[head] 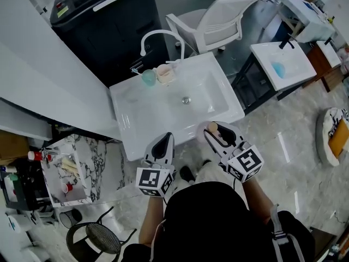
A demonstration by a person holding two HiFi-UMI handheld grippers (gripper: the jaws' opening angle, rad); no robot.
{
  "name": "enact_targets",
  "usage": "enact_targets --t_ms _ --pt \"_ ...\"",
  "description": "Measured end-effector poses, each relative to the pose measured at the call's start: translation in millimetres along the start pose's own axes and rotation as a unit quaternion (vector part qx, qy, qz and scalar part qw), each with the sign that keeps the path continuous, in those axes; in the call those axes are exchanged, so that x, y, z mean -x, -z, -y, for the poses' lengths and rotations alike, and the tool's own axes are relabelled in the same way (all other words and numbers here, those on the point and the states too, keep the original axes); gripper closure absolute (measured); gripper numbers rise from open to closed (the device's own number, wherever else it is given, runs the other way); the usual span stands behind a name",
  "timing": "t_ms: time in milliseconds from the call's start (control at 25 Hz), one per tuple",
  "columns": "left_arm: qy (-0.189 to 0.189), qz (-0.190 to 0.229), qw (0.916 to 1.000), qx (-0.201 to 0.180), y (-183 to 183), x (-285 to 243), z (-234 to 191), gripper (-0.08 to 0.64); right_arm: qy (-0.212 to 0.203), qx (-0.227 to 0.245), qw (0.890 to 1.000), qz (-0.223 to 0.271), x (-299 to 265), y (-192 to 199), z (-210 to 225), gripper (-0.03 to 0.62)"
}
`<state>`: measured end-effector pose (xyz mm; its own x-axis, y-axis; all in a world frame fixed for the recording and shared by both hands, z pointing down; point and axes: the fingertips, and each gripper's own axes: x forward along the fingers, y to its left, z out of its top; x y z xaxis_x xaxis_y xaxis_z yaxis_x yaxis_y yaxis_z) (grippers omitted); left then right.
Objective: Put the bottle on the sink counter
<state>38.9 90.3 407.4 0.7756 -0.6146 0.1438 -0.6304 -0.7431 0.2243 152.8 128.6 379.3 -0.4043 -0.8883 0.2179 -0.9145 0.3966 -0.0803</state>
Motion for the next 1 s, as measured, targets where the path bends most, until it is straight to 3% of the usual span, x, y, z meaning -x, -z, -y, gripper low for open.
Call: enact_targets --t_ms 640,1000 --pt "-0.039 -0.008 0.9992 0.009 -9 -34 -25 0.541 -0.044 0.005 0.999 -0.007 -48 -12 29 0.46" --pt "-0.092 0.001 0.9957 0.01 -22 -67 -52 0.541 -0.117 0.035 0.992 -0.024 -101 -22 50 0.46"
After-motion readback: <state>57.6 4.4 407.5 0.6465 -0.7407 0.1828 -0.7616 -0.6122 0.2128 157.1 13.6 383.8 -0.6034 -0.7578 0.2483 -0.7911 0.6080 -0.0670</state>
